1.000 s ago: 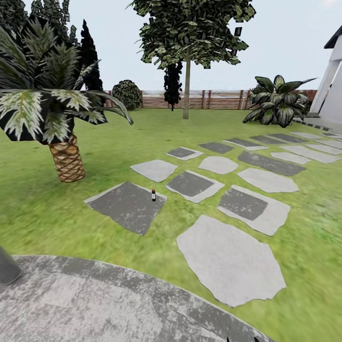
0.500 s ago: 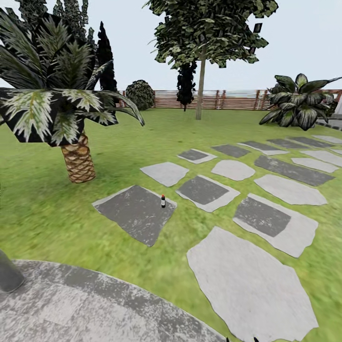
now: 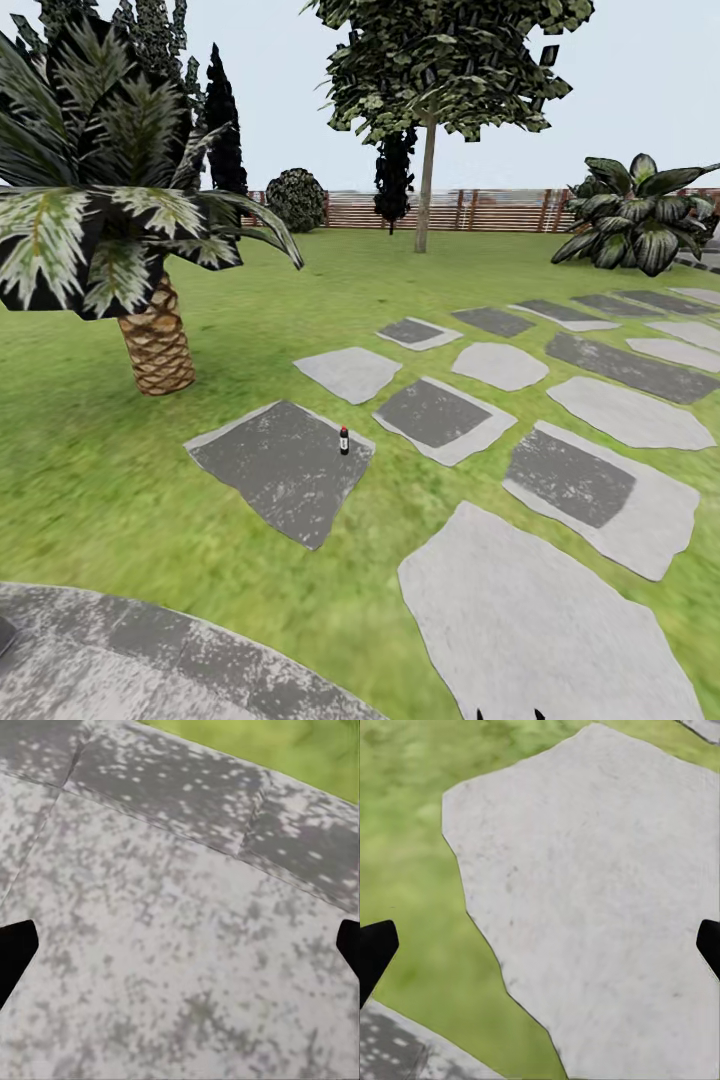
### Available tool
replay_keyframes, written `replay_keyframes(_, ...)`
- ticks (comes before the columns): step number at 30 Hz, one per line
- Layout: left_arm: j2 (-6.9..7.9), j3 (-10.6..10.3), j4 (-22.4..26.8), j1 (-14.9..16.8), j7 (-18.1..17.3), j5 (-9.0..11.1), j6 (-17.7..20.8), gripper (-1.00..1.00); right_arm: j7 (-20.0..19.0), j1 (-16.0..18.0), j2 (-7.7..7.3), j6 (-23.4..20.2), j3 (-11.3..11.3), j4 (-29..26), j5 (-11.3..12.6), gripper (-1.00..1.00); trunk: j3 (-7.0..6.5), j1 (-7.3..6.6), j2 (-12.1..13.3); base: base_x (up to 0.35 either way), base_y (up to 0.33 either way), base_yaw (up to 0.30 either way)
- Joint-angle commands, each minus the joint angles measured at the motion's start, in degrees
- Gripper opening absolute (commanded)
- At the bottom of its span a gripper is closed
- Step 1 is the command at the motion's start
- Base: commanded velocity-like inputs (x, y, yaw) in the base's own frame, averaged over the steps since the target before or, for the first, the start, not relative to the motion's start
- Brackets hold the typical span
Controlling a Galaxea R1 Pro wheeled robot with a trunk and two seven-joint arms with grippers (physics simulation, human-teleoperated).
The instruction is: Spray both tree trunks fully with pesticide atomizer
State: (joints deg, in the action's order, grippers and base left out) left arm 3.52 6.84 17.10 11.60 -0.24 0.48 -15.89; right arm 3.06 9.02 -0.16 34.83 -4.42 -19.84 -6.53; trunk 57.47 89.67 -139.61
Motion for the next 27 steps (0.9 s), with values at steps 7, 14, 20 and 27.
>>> replay_keyframes(7,0.02,0.10,-0.05,0.01,-0.03,0.05,-0.19,1.00,0.27,0.03,0.07,0.15,-0.29,0.02,-0.59,1.00,0.05,0.02,-0.02,0.339,0.000,0.000)
replay_keyframes(14,0.08,0.10,-0.05,0.01,-0.03,0.07,-0.19,1.00,0.27,0.03,0.07,0.15,-0.24,0.06,-0.59,1.00,0.05,0.02,-0.02,0.339,0.000,0.000)
replay_keyframes(20,0.08,0.10,-0.05,0.01,-0.03,0.13,-0.19,1.00,0.27,0.02,0.07,0.15,-0.23,0.06,-0.59,1.00,0.05,0.02,-0.02,0.339,0.000,0.000)
replay_keyframes(27,0.08,0.13,-0.05,0.00,-0.03,0.13,-0.19,1.00,0.27,0.03,0.07,0.15,-0.24,0.04,-0.59,1.00,0.05,0.02,-0.02,0.339,0.000,0.000)
